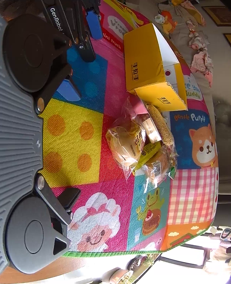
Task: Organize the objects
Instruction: 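Move the left gripper to the yellow box and grasp its side wall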
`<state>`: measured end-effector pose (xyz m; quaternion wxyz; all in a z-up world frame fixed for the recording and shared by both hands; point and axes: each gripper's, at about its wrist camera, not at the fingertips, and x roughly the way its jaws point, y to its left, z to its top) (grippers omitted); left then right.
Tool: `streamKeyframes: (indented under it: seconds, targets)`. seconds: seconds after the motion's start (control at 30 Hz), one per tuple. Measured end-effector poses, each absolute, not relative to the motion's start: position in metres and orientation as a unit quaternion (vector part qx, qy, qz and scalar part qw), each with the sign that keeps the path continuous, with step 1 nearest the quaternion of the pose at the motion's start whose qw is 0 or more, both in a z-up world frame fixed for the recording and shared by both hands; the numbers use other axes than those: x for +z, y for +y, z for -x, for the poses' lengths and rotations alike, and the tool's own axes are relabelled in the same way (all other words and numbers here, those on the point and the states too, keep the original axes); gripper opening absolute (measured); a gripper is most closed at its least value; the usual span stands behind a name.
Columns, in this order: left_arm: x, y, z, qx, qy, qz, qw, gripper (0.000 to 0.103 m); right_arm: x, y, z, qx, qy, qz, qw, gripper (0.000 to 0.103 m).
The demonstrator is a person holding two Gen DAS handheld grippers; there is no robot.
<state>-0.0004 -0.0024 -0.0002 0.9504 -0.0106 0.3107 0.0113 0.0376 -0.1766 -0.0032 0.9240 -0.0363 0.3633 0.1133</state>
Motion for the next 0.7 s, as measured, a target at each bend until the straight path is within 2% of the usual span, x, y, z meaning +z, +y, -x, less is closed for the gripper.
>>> streamKeyframes:
  seconds: [0.4,0.6,0.7]
  targets:
    - [0.012,0.01,-0.002,-0.005,0.334,0.007,0.942,0.057,0.001,-0.173,-0.046,0.123,0.394,0.055,0.909,0.103]
    - [0.04,0.027,0.006,-0.009,0.318,0.007,0.948,0.057,0.007,-0.174,-0.049,0.16,0.424,0.061,0.889,0.103]
    - [0.061,0.042,0.002,-0.006,0.305,0.023,0.952,0.057,0.022,-0.175,-0.042,0.183,0.406,0.053,0.894,0.103]
